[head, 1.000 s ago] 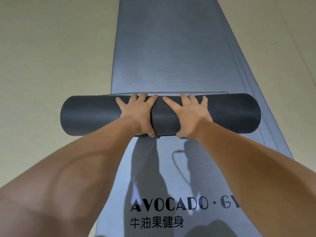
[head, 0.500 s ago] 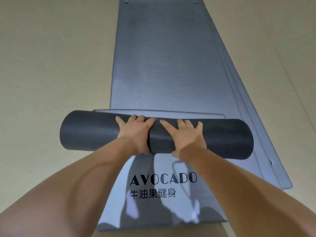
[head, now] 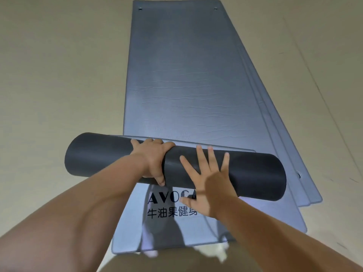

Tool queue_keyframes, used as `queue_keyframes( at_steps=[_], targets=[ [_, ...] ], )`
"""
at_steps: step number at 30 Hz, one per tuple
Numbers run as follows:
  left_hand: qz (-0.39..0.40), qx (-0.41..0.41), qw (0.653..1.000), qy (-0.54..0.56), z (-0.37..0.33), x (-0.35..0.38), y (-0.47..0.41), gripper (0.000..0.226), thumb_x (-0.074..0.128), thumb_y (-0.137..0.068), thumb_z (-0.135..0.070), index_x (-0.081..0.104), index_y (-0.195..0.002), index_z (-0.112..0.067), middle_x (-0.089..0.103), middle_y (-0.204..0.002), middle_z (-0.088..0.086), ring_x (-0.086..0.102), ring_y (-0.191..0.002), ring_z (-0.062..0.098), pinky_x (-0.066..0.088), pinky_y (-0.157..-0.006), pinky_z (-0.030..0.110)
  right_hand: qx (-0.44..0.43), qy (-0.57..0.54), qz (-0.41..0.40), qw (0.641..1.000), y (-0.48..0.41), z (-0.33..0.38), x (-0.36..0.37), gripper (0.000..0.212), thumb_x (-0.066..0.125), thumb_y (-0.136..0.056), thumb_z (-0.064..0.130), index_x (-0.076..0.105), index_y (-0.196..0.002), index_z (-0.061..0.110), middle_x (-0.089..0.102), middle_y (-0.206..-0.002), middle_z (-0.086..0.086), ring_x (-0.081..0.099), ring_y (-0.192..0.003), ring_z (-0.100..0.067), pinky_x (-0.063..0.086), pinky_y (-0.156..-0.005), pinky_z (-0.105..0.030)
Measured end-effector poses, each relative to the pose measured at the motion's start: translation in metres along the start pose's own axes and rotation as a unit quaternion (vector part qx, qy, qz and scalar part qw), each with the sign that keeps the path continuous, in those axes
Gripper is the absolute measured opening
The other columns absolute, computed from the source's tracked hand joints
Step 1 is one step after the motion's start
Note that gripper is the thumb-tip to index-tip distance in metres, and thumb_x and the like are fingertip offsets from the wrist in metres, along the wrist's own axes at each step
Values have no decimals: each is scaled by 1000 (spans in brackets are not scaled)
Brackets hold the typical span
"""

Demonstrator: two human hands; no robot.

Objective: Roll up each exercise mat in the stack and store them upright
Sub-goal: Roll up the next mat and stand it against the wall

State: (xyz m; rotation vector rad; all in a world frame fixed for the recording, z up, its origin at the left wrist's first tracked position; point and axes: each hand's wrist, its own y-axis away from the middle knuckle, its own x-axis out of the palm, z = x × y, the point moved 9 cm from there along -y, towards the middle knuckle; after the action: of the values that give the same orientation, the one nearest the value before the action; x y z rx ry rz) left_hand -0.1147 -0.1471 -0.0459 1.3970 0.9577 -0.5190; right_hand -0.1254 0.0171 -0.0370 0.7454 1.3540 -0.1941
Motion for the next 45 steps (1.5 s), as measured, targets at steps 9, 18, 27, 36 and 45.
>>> queue_keyframes(
  at_steps=[9,18,27,36,45],
  targets=[
    [-314,95,945,-7,-4,-2,44,88,54,-79,-75,44,-151,-26,43,-157,2,39,-143,31,14,-117,70,17,29,17,999,-23,-11,6,136,48,-67,99,-44,-148,39,-35,-165,-16,-22,-153,-49,-8,-113,-79],
    [-253,-81,963,48,-17,26,20,95,14,-86,-85,-2,-162,-30,-10,-171,4,-18,-155,32,-5,-112,76,10,17,28,999,-65,-41,-21,155,77,-48,88,-23,-158,43,2,-173,-10,8,-157,-41,13,-120,-73],
    [-221,-67,967,106,-2,-12,-17,91,8,-85,-83,11,-161,-33,6,-170,-2,-8,-156,25,-10,-114,74,-3,-9,50,999,-97,-53,-39,154,77,-49,88,-27,-155,46,22,-169,-7,27,-153,-34,12,-122,-70],
    [-218,-62,968,107,-3,-9,-12,96,12,-81,-88,11,-161,-34,7,-169,-4,-9,-156,22,-12,-114,72,7,-100,190,977,-124,-64,-39,158,88,-32,78,-2,-159,52,59,-136,1,58,-115,-28,53,-100,-44],
    [-221,-38,970,92,6,-5,17,86,14,-89,-81,7,-162,-37,-5,-171,-7,-14,-156,18,-6,-118,69,50,-147,151,976,-95,-50,-33,139,89,-47,68,9,-159,48,62,-113,4,60,-97,-24,56,-89,-40]
  ],
)
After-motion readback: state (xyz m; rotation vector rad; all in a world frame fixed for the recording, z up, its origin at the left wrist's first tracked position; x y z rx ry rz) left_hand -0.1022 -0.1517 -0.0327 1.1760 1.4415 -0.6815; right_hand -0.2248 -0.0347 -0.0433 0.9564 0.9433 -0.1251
